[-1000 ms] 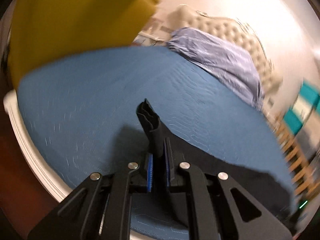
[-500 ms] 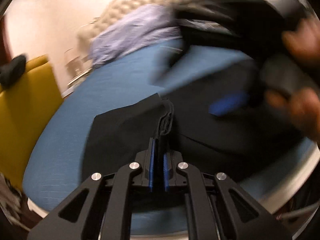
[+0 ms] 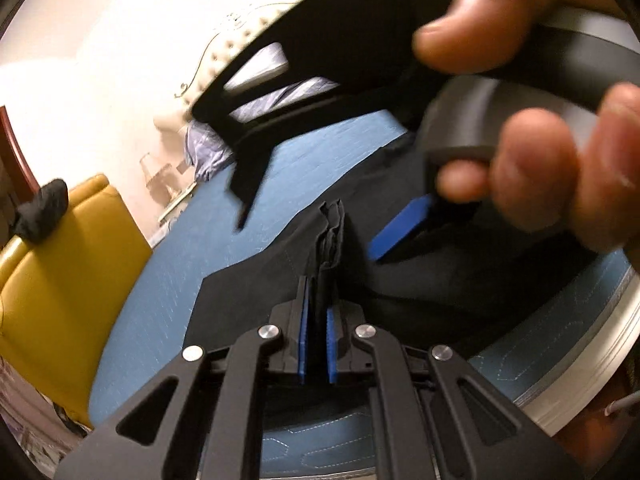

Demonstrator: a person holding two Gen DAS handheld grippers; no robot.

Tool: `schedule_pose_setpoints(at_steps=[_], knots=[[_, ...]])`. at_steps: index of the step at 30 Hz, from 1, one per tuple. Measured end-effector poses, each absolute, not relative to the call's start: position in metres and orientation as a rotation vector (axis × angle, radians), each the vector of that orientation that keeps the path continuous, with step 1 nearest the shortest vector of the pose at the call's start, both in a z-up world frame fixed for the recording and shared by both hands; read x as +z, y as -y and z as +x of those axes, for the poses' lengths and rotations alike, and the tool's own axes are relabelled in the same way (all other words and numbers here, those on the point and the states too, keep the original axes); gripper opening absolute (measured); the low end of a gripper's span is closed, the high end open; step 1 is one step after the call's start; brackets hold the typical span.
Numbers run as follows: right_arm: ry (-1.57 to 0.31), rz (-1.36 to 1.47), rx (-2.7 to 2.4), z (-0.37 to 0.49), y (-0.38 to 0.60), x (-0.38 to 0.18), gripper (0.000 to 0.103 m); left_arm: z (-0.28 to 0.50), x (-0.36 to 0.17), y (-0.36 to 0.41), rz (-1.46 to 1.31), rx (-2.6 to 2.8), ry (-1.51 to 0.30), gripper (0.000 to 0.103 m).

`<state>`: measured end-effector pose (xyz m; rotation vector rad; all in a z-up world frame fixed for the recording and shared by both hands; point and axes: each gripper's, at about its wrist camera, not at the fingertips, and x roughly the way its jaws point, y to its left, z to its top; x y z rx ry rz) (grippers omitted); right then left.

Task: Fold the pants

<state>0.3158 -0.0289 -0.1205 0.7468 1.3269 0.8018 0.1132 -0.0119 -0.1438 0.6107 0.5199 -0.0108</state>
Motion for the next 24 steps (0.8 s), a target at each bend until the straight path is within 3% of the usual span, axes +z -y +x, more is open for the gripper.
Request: schedule_pose_setpoints(at_steps=[2, 4, 5, 7, 8, 10, 11, 12, 17, 24], knots=[[-1.341, 0.735, 0.849, 0.316, 0.021, -0.121, 0.076, 0.110, -0.144, 0.016, 0.626, -0.021, -0.509, 0.007], [-1.356, 0.742, 0.890, 0.317, 0.015, -0.123, 0.049, 0.110, -0.142, 0.014, 0.622, -0.029, -0.502, 0.007], [-1.365, 0.735, 0.912, 0.317, 0.011, -0.123, 0.041, 0.112, -0.141, 0.013, 0.617, -0.029, -0.496, 0.007], [-1.366, 0.696, 0.913, 0.315, 0.006, -0.121, 0.008, 0.111, -0.135, 0.009, 0.568, -0.030, -0.490, 0.007], [-1.361, 0.687, 0.912, 0.315, 0.007, -0.120, 0.008, 0.112, -0.132, 0.008, 0.551, -0.035, -0.491, 0.012], [-1.346, 0.697, 0.921, 0.317, 0.011, -0.117, 0.007, 0.107, -0.120, -0.002, 0.477, -0.041, -0.498, 0.034], [-1.332, 0.686, 0.912, 0.317, 0.016, -0.113, 0.007, 0.106, -0.114, -0.008, 0.423, -0.025, -0.509, 0.066], [-1.322, 0.681, 0.904, 0.317, 0.022, -0.110, 0.007, 0.101, -0.105, -0.025, 0.293, 0.005, -0.524, 0.080], [-1.292, 0.686, 0.857, 0.324, 0.054, -0.098, 0.007, 0.080, -0.125, -0.152, -0.453, 0.126, -0.699, 0.078], [-1.268, 0.688, 0.859, 0.326, 0.069, -0.080, 0.007, 0.088, -0.134, -0.172, -0.405, 0.002, -0.773, 0.079]])
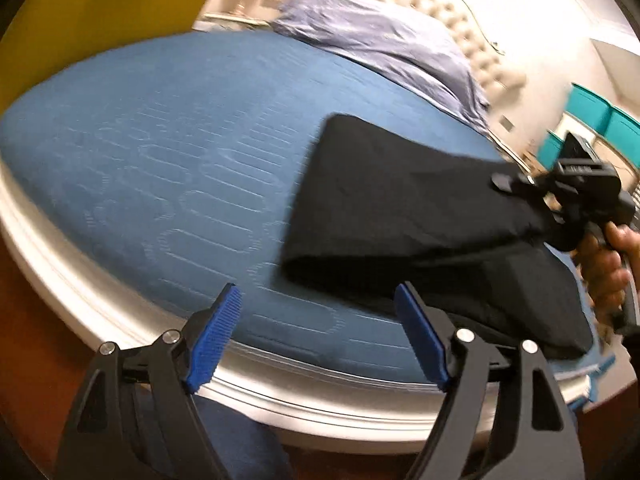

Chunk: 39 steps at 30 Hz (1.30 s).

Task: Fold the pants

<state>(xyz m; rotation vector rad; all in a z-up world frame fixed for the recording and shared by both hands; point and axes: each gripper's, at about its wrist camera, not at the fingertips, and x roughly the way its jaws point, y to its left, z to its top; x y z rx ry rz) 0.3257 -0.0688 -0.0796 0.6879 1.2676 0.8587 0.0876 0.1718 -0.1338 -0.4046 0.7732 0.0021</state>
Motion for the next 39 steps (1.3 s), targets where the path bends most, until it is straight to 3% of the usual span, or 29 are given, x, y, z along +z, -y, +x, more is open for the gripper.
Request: schedule_pose_setpoints(at_steps=[13, 20, 24, 39], knots=[[-1.191, 0.665, 0.879, 0.318, 0.106, -0.041, 0.007, 0.121, -0.138, -0.142, -0.286, 0.162, -0.778, 0.084], [-1.255, 0.634, 0.718, 0.303, 0.167, -0.118, 0.007, 0.134, -0.143, -0.114, 0.136, 0.274, -0.803, 0.085], [-1.216, 0.760, 0.711, 0.290, 0.186, -0.159, 0.006, 0.135, -0.144, -0.106, 0.211, 0.294, -0.796, 0.086], [-1.166, 0.809, 0.634, 0.298, 0.189, -0.151, 0.018, 0.137, -0.140, -0.107, 0.224, 0.302, -0.829, 0.088]])
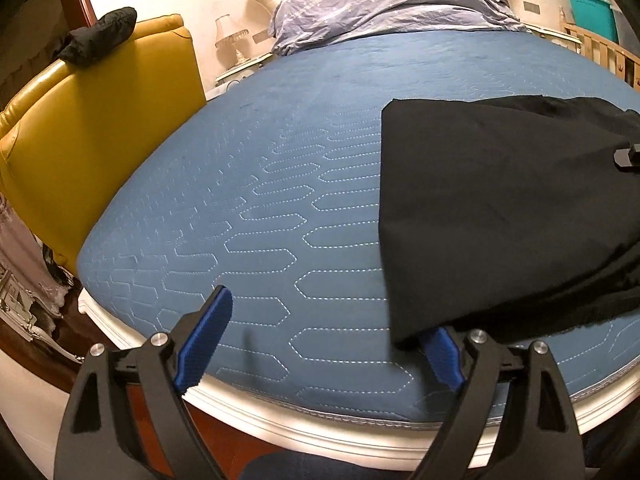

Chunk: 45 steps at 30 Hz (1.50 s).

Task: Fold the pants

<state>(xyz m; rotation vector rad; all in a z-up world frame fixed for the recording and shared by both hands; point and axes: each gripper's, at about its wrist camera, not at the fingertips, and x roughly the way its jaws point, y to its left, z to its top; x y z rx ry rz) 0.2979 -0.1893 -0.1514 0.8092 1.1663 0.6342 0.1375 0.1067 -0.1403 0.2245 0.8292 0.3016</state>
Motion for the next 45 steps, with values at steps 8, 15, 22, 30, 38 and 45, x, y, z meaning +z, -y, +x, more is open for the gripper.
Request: schedule_pose_setpoints(at_steps=[8, 15, 22, 30, 38, 45], knots=[[-1.157, 0.724, 0.568, 0.303, 0.168, -0.139, 0.020, 0.140, -0.140, -0.109, 0.218, 0.297, -0.839, 0.088], [-1.136, 0.640, 0.522, 0.301, 0.160, -0.128, 0.009, 0.141, -0.139, -0.108, 0.220, 0.301, -0.853, 0.088], [-1.113, 0.481, 0.416, 0.285, 0.173, -0.111, 0.007, 0.138, -0.134, -0.090, 0.249, 0.272, -0.851, 0.088], [-1.129, 0.482, 0.459, 0.285, 0.177, -0.122, 0.027, 0.141, -0.136, -0.094, 0.246, 0.276, -0.868, 0.093], [-1.045, 0.636, 0.489, 0.302, 0.209, -0.117, 0.089, 0.140, -0.138, -0.095, 0.234, 0.277, -0.864, 0.094], [-1.113, 0.592, 0.482, 0.337, 0.197, -0.121, 0.074, 0.141, -0.137, -0.097, 0.228, 0.270, -0.860, 0.095]])
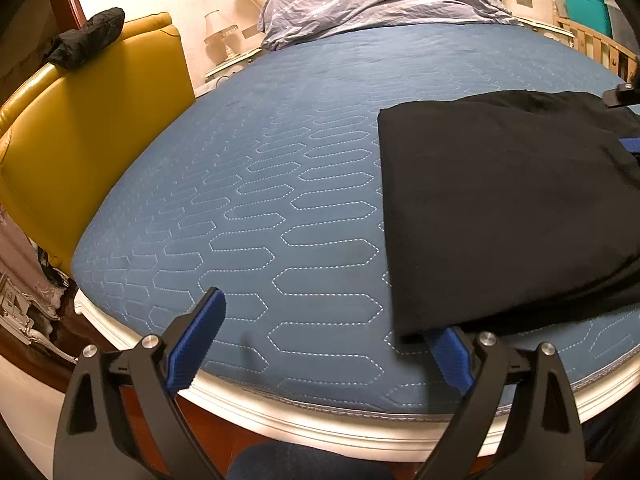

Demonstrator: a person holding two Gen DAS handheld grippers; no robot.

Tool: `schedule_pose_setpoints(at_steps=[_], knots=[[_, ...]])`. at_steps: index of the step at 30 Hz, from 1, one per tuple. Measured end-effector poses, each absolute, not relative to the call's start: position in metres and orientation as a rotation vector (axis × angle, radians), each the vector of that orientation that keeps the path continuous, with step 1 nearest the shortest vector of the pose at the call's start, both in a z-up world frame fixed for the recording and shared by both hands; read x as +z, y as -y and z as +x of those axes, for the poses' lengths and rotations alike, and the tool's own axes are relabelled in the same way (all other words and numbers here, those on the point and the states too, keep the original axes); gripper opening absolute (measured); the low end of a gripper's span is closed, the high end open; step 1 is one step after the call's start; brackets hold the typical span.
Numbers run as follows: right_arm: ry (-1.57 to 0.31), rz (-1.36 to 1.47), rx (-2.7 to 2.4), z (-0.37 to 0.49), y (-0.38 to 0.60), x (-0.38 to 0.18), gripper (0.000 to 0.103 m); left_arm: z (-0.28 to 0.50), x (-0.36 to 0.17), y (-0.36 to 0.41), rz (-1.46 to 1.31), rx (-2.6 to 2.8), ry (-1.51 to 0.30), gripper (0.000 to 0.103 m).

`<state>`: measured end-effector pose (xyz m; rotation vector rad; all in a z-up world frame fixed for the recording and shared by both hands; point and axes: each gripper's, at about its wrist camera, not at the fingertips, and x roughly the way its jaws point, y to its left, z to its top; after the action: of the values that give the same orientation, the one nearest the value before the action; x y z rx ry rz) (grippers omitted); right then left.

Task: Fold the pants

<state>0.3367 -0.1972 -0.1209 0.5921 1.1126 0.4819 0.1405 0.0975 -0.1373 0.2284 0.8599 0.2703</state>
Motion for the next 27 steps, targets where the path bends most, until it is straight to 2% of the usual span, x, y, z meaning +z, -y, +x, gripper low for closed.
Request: schedule_pose_setpoints(at_steps=[2, 3, 4, 7, 14, 23, 27], knots=[[-1.135, 0.563, 0.453, 0.342, 0.196, -0.122, 0.055, 0.140, -0.137, -0.098, 0.229, 0.271, -0.858, 0.095], [-1.145, 0.534, 0.434, 0.344, 0.195, -0.123, 0.030, 0.140, -0.137, -0.098, 0.226, 0.271, -0.859, 0.095], [-1.153, 0.502, 0.414, 0.344, 0.195, -0.123, 0.014, 0.140, -0.138, -0.099, 0.224, 0.271, -0.860, 0.095], [-1.137, 0.473, 0.425, 0.342, 0.197, -0.120, 0.009, 0.140, -0.138, -0.099, 0.226, 0.274, -0.858, 0.096], [-1.023, 0.378, 0.436, 0.344, 0.193, -0.088, 0.007, 0.141, -0.134, -0.091, 0.243, 0.276, -0.847, 0.097], [-1.088, 0.377, 0.393, 0.342, 0.195, -0.115, 0.007, 0.138, -0.132, -0.102, 0.193, 0.229, -0.873, 0.098], [-1.094, 0.363, 0.389, 0.340, 0.194, -0.118, 0.007, 0.119, -0.115, -0.109, 0.188, 0.113, -0.893, 0.097]])
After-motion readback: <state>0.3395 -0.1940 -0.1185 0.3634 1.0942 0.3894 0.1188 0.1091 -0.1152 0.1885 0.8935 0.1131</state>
